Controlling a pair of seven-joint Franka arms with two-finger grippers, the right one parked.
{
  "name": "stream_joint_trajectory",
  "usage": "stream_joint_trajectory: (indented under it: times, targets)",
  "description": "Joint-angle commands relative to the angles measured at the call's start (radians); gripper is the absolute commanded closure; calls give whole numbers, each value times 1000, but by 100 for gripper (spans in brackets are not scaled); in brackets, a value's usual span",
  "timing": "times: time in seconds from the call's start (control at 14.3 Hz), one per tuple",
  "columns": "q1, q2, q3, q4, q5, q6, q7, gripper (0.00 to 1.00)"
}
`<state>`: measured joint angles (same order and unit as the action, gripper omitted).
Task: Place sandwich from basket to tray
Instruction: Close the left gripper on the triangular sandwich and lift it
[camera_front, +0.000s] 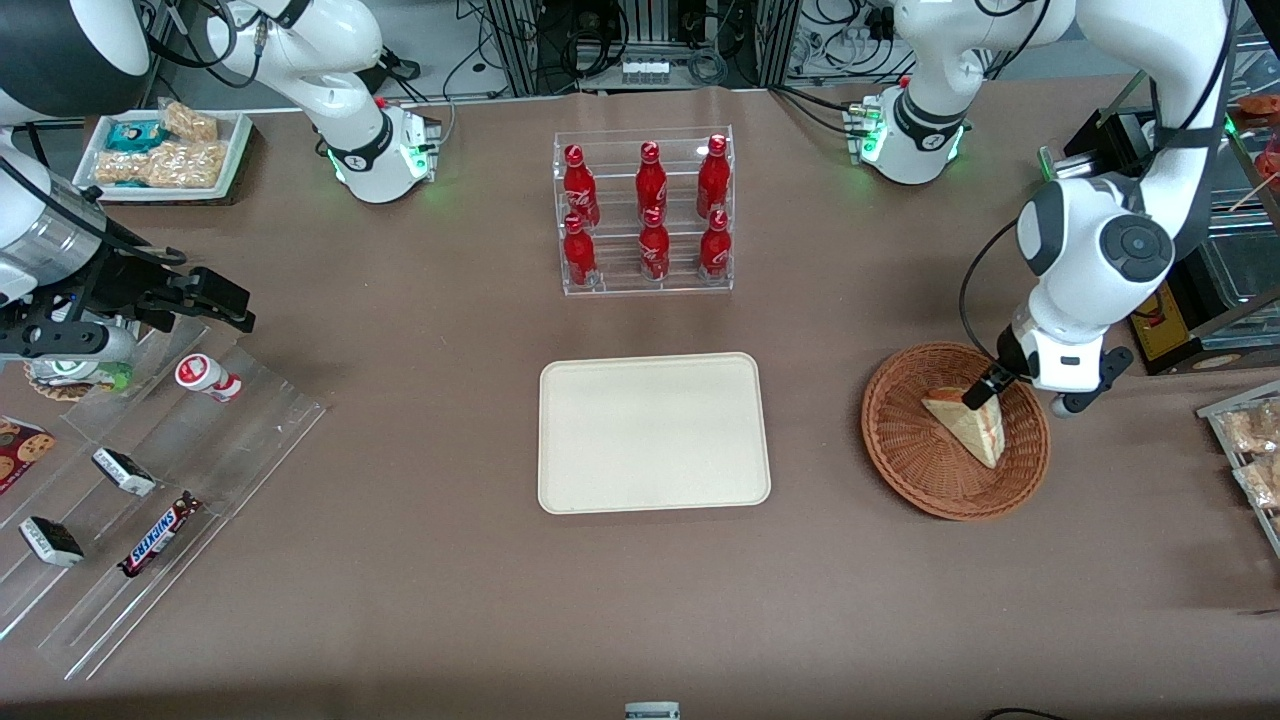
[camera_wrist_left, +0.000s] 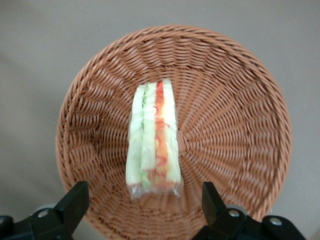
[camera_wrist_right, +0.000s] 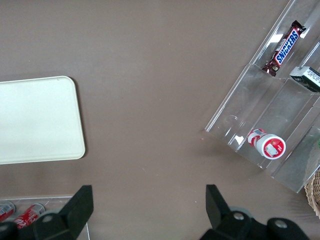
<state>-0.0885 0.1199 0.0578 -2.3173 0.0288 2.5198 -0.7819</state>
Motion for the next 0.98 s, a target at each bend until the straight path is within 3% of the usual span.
stream_joint_trajectory:
  times: [0.0, 0.07, 0.21, 0.28, 0.35, 0.56, 0.91]
  targets:
    - [27, 73, 2, 7, 0, 82, -72, 0]
    - [27, 86, 2, 13, 0, 88, -98, 7]
    - [26, 104, 2, 28, 0, 88, -152, 55]
    - [24, 107, 0, 32, 0, 86, -161, 75]
    - [23, 107, 0, 32, 0, 83, -178, 87]
    - [7, 103, -6, 74, 2, 45, -206, 91]
    - [-143, 158, -6, 364, 5, -309, -192, 93]
